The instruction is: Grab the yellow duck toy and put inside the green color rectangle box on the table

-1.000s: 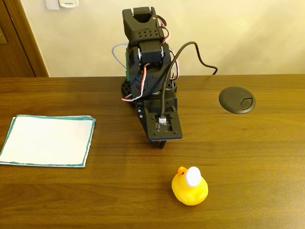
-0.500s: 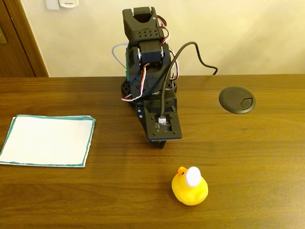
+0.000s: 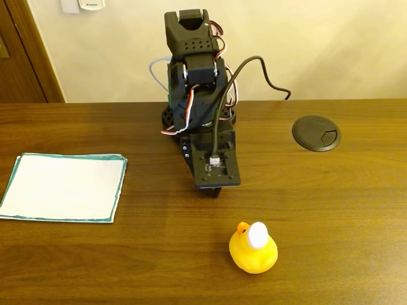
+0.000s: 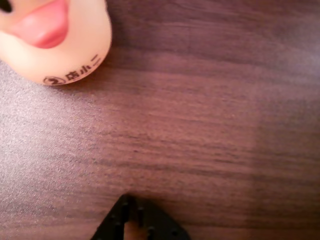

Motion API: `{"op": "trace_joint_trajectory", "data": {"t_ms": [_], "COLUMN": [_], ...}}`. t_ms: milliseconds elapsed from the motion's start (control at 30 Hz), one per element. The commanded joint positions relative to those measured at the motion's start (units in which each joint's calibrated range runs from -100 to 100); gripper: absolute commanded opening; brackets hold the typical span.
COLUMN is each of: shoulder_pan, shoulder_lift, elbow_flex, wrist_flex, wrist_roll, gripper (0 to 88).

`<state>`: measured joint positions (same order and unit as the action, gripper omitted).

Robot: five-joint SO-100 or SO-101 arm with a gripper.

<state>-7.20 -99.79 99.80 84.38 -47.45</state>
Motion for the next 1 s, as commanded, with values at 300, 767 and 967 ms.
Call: {"op": "trace_joint_trajectory", "data": {"t_ms": [300,767,967], "shoulder_pan": [0.4,-19.0,-22.6], "shoulder_lift": [2.6,69.1,80.5], "elbow_flex": [-17.3,-45.0,-44.2], "wrist_flex": [3.9,-29.5,-42.0], "wrist_roll": [2.5,1.7,1.0], "gripper": [26.6,50.4,50.7]}}
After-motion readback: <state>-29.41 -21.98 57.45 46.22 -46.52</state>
